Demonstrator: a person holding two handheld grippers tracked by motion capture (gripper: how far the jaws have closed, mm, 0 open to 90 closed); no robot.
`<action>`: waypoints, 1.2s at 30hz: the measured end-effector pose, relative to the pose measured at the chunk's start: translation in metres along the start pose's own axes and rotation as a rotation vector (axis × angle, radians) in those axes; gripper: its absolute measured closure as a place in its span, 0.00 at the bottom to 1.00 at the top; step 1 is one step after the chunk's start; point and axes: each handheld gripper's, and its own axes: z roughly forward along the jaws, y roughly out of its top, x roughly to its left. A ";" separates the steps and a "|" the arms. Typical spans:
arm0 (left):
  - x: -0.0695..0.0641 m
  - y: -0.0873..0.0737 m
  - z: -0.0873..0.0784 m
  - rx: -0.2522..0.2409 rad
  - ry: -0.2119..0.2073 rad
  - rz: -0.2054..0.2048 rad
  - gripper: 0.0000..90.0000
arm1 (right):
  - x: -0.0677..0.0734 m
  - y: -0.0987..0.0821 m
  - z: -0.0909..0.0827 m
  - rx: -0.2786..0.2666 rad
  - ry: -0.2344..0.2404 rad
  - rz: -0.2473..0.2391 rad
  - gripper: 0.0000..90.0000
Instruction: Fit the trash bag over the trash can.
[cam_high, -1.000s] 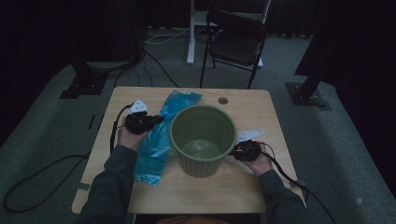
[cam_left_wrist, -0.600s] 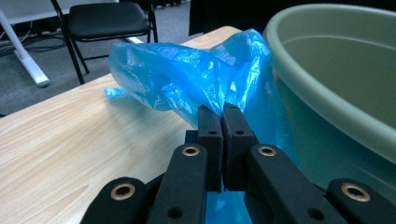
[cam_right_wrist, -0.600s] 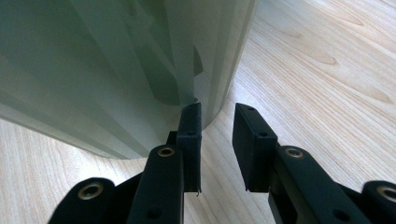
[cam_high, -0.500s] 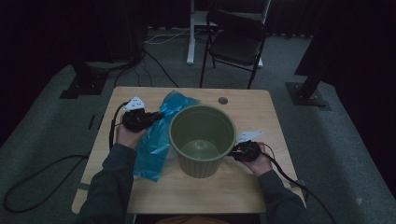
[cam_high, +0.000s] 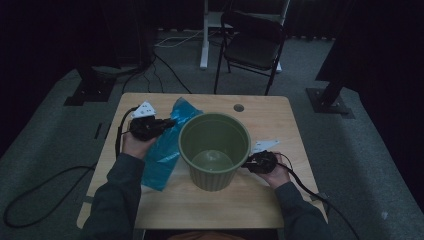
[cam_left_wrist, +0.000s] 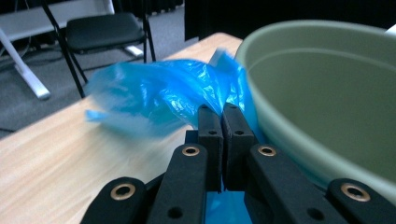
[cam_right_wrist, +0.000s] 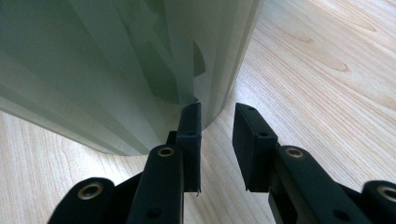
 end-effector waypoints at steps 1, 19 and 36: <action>-0.001 0.002 -0.001 0.001 0.004 0.008 0.98 | 0.000 0.000 0.000 0.000 0.001 -0.006 0.81; -0.013 0.043 -0.009 -0.075 -0.088 0.053 0.98 | 0.001 0.006 0.004 0.000 0.017 -0.024 0.81; -0.032 0.069 0.012 -0.063 -0.191 0.103 0.98 | 0.000 0.006 0.004 -0.004 0.017 -0.025 0.81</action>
